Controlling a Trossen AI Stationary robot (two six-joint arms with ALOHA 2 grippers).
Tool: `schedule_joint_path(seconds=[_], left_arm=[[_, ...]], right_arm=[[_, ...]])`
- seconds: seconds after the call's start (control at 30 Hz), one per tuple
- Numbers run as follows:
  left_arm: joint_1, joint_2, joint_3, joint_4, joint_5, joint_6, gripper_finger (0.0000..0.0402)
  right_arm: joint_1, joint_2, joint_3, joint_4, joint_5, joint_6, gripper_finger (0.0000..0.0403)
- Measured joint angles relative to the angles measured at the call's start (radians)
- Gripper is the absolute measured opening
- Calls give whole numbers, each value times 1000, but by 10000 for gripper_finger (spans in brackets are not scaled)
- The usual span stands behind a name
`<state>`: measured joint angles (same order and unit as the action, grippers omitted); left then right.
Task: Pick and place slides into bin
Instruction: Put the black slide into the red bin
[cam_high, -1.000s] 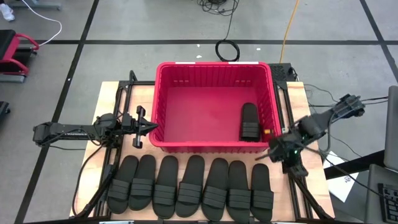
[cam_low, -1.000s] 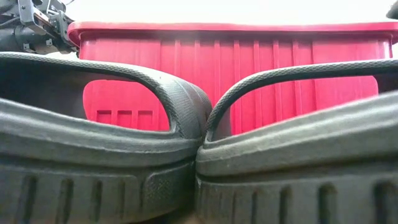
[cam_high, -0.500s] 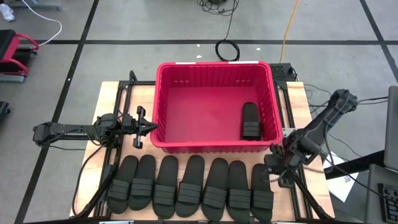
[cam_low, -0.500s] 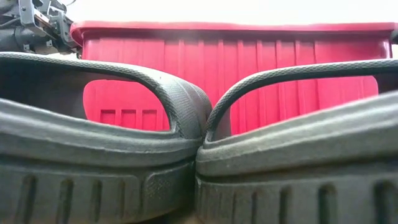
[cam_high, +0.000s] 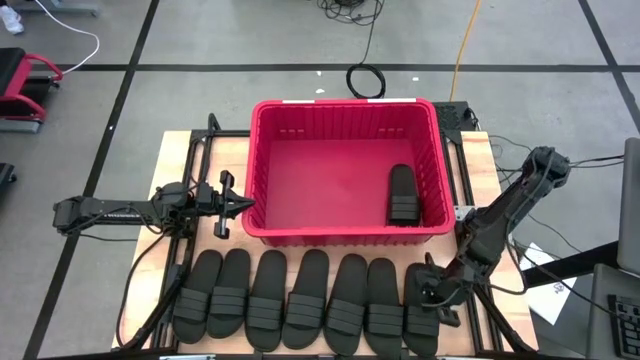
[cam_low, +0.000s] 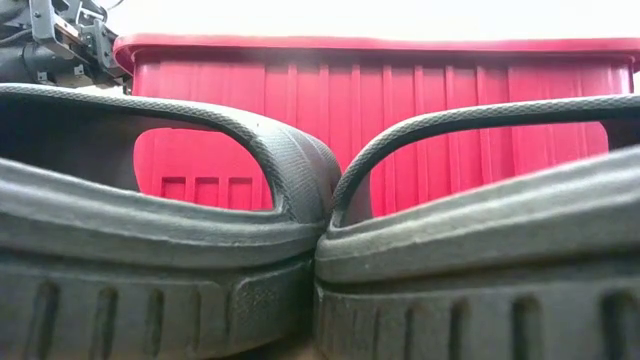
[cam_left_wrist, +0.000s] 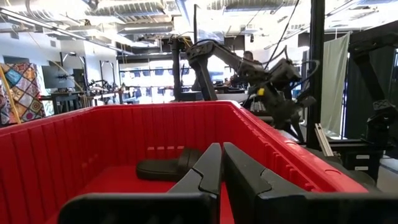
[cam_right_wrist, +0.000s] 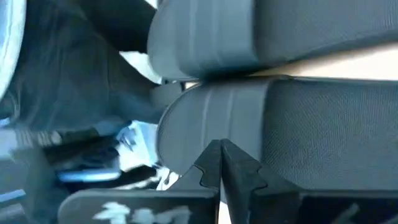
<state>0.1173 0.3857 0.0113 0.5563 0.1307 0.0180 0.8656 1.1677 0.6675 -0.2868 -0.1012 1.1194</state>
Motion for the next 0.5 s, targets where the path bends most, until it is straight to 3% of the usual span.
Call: schedule_joint_path(seconds=[0.23, 0.5], left_arm=[[0, 0, 0, -2, 0, -2, 21], [0, 0, 0, -4, 0, -2, 21]], right_arm=[[14, 9, -122, 226, -7, 148, 22], [14, 6, -130, 246, -14, 209, 152]])
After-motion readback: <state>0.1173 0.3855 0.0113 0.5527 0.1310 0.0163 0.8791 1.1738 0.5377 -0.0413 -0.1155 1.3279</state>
